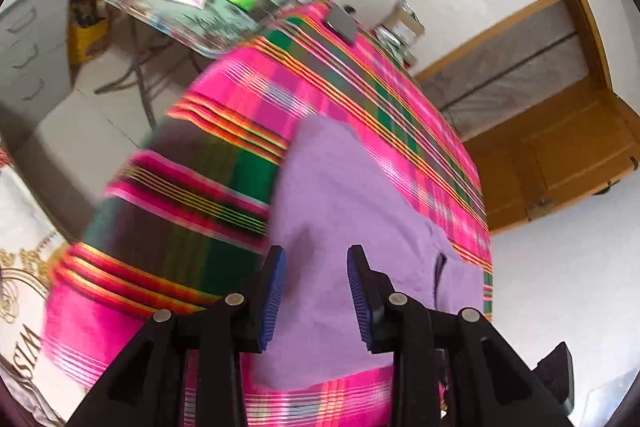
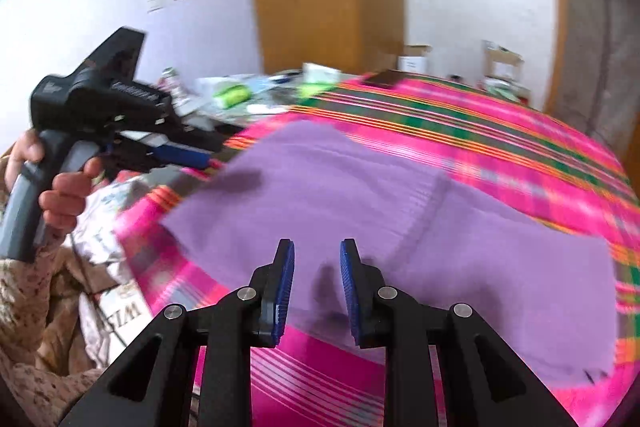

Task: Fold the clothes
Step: 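Grasp the folded purple garment's edge with the right gripper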

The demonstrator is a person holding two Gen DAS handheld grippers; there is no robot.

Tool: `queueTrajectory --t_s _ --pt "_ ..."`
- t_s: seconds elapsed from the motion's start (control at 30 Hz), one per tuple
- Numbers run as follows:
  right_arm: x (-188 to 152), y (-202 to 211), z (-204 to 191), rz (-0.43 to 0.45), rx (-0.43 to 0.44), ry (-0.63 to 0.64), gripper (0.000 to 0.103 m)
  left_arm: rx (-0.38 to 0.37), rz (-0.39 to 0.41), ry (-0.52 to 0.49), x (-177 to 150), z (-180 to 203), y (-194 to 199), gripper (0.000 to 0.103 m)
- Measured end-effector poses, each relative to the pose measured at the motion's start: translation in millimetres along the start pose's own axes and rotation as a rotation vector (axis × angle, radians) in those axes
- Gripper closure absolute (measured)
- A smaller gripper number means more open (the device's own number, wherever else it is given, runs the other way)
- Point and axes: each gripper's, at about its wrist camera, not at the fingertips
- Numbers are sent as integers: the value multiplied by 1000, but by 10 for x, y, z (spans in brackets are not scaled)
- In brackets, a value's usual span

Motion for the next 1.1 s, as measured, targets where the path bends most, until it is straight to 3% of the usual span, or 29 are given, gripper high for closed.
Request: queueTrajectory --t_s 0.27,0.33,0.4,0.43,0.57,0.77,1.1 --pt "108 -546 -601 -77 206 122 77 35 1 69 97 -337 -58 70" --pt "126 -665 -687 -91 236 128 72 34 -5 77 123 -391 -100 70" --pt "128 -769 -763 -97 255 138 50 33 -29 74 163 -408 -185 70" --pt "116 -806 -798 -99 257 138 48 32 -42 69 178 -412 -226 70" --pt "64 -938 -869 -135 244 143 46 24 -59 53 239 -381 -354 70" --pt "35 -1024 -905 -155 140 163 46 -2 -93 -10 342 -229 -581 70" --pt "-49 -1042 -998 -141 58 198 46 -27 -153 -66 518 4 -954 68"
Point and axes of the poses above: each gripper's, at about its wrist camera, not at the fingertips, and y roughly against the way its jaws point, z to its right, x to its top, and after that the axes turned 8 degrees about z, right-handed
